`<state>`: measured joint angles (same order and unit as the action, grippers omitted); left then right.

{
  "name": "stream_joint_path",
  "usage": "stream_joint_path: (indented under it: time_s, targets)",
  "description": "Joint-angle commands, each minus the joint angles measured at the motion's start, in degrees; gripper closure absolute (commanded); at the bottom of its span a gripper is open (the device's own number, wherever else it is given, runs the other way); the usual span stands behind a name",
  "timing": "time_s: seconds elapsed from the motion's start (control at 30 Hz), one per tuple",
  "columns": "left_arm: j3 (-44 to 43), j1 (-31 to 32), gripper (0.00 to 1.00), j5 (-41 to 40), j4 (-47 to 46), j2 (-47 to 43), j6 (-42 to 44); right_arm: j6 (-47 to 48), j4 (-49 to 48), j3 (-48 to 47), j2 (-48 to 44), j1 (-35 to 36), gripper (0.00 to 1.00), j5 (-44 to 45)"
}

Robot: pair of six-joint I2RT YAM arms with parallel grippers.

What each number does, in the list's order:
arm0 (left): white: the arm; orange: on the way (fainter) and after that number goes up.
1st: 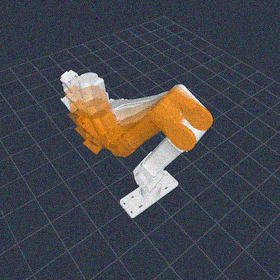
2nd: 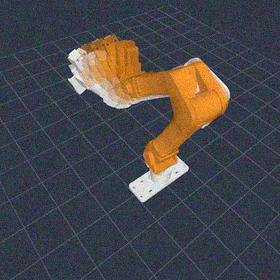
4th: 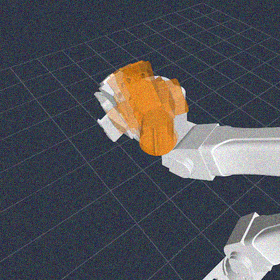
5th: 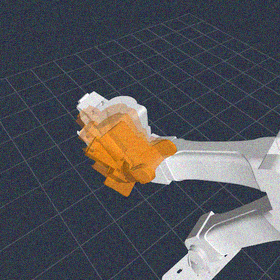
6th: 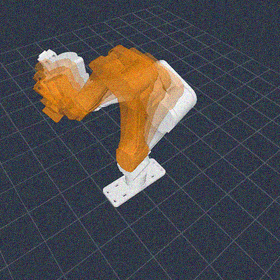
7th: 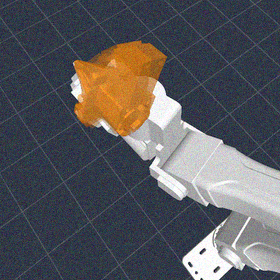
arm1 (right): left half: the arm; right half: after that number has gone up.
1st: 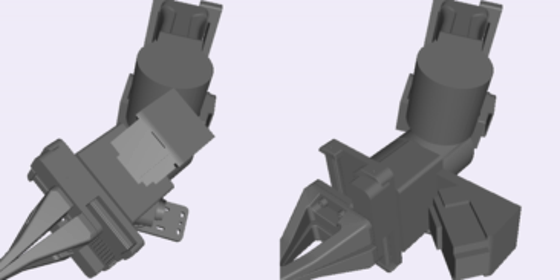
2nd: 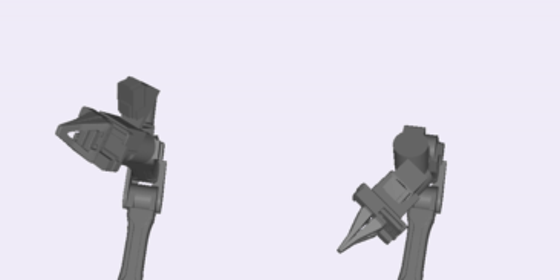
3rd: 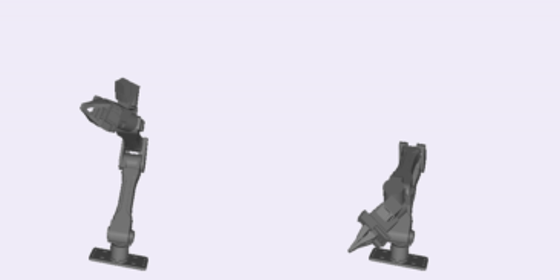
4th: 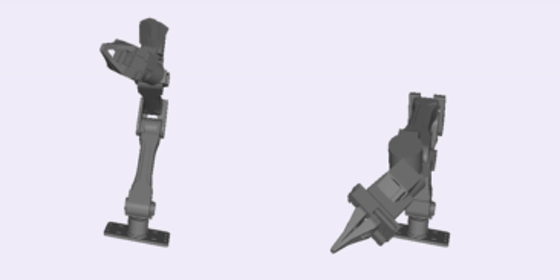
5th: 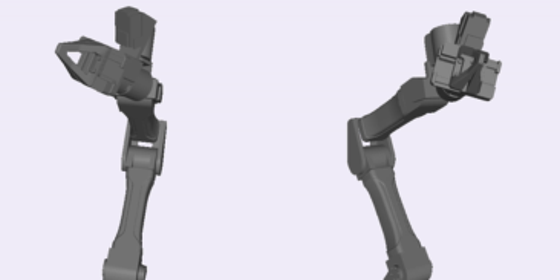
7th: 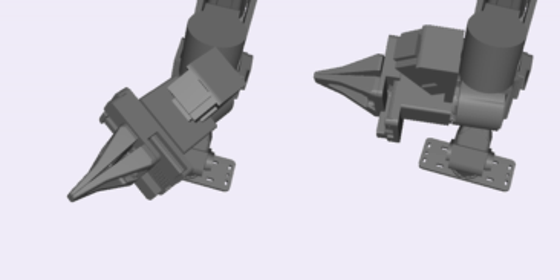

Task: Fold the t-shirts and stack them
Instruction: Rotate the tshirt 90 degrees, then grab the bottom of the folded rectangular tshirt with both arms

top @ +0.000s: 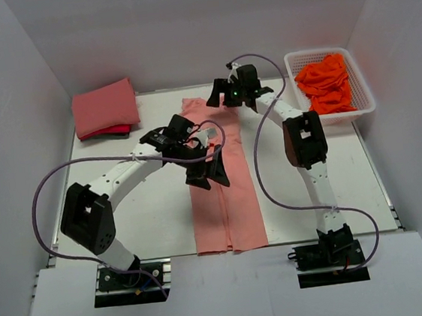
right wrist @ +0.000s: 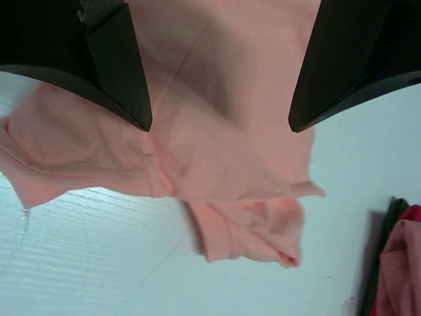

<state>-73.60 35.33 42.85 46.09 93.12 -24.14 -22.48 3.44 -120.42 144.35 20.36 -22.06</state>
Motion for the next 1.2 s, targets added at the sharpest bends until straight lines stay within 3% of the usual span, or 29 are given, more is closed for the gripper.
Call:
stream_joint_path:
  time_s: [0.0,0.07,0.2,0.23,0.33,0.37,0.5,0.7,0.87,1.0,1.17]
  targets:
    - [1.8,-0.6,0.0,-9.1,3.2,-6.0,1.6,6.7,2.4,-0.1,-13.1,1.1,0.1,5.4]
    - [7.3,-2.1,0.0,-13.5,2.7,-9.8,-2.0,6.8,4.6,3.3,-18.0,1.2,0.1,8.3]
    - [17.2,-1.2,0.0,-19.6,0.8,-18.7,-5.7,6.1,4.3,21.3,-33.7,1.3,0.1,13.1]
    - [20.5,-1.2,0.0,-19.0,0.1,-20.8,-6.5,2.2,5.9,30.4,-38.4,1.0,0.1,14.2]
    - [25.0,-0.7,0.0,-18.4,0.8,-21.3,-7.1,0.7,8.6,41.8,-52.6,1.4,0.1,15.7]
    - [26.5,-0.1,0.0,-17.5,0.8,-21.3,-7.1,-1.7,9.0,53.1,-55.5,1.8,0.1,15.5]
    - [35.9,2.1,0.0,-7.6,-3.0,-22.5,-9.2,-9.1,14.7,73.6,-73.2,3.0,0.1,9.5]
    - [43.1,4.8,0.0,-8.7,-2.7,-28.2,-13.2,-13.5,28.7,87.1,-86.5,7.8,0.1,0.4]
    - [47.0,6.6,0.03,-8.2,-12.8,-28.8,-18.3,-16.4,33.7,94.1,-90.5,10.4,0.1,-1.6]
    - [47.5,7.6,0.13,-9.5,-17.7,-26.2,-20.0,-18.8,30.5,97.8,-90.3,12.9,0.14,-3.7]
    - [48.1,10.5,0.36,-8.2,-23.4,-20.5,-23.4,-22.1,28.6,101.3,-89.7,16.2,0.21,-5.4]
